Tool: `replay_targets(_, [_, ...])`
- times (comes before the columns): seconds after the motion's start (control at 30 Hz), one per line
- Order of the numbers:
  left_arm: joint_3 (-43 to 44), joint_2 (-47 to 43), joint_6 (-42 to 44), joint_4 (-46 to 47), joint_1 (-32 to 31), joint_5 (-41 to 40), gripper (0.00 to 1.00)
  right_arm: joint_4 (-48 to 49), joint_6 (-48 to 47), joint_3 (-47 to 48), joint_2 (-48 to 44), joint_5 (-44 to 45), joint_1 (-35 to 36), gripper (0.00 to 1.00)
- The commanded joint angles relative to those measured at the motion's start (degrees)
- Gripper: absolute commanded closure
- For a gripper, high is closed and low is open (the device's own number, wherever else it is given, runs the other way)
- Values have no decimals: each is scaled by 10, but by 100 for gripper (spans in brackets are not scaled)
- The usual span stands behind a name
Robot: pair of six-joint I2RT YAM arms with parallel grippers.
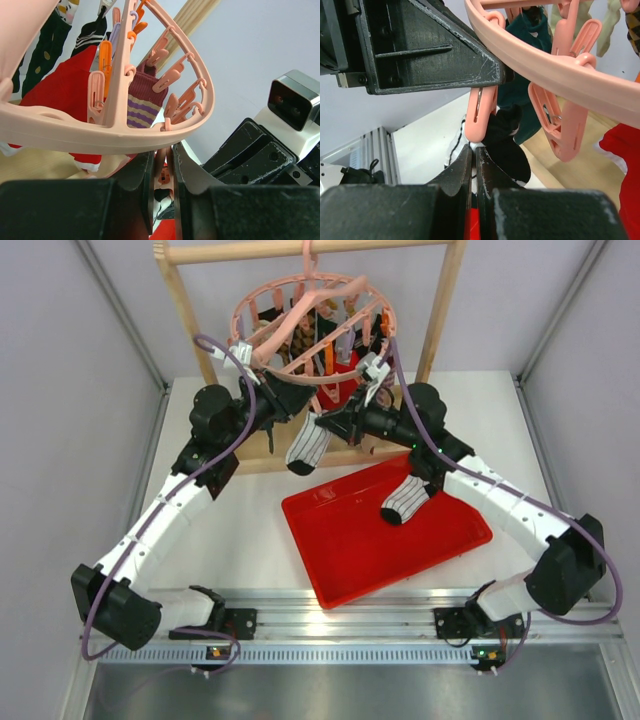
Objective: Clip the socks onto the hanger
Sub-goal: Clamp the sock onto the hanger, then open the clamp at the hanger.
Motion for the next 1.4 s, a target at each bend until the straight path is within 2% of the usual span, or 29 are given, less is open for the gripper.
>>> replay_targets(0.0, [-5, -2, 7, -36, -4, 32, 100, 18, -13, 38, 6, -1, 12, 100])
replay_targets(0.1, [-5, -4, 7, -40, -3, 25, 95, 15, -19, 39, 6, -1, 12, 100])
replay_targets(0.13, [-4, -5, 5, -42, -3, 23, 88, 14, -22, 38, 6, -1, 12, 100])
replay_targets(0.23, [-3, -9, 3, -46, -3, 11, 78, 9, -27, 34, 1, 1, 12, 100])
replay_targets(0.27, [-2, -11, 3, -47, -3, 9, 68, 9, -27, 30, -1, 1, 12, 100])
replay_targets(0.33, [0, -16, 3, -46, -3, 3, 59, 9, -30, 28, -2, 2, 12, 100])
replay_targets(0.37, [1, -17, 3, -47, -2, 0, 50, 7, -29, 27, -4, 2, 12, 100])
replay_targets(0.4, [3, -19, 3, -48, -1, -1, 46, 7, -31, 27, -4, 1, 12, 100])
replay_targets(0.77, [-2, -52, 7, -53, 8, -13, 31, 7, -39, 24, -1, 4, 12, 100])
replay_targets(0.87, [-4, -65, 20, -70, 11, -23, 30, 6, -41, 11, -8, 7, 12, 91])
replay_targets(0.9, [-7, -67, 24, -73, 12, -29, 29, 5, -41, 6, -10, 8, 12, 81])
replay_targets(1.03, [-8, -75, 36, -76, 25, -49, 32, -4, -43, -13, -28, 12, 10, 64])
replay_targets(1.1, [-8, -75, 35, -76, 32, -50, 33, -9, -46, -27, -45, 13, 8, 52])
replay_targets(1.23, [3, -64, 35, -64, 46, -50, 34, -28, -72, -57, -93, 23, 4, 43])
replay_targets(1.37, [8, -59, 33, -58, 52, -50, 34, -27, -82, -80, -132, 36, -8, 42])
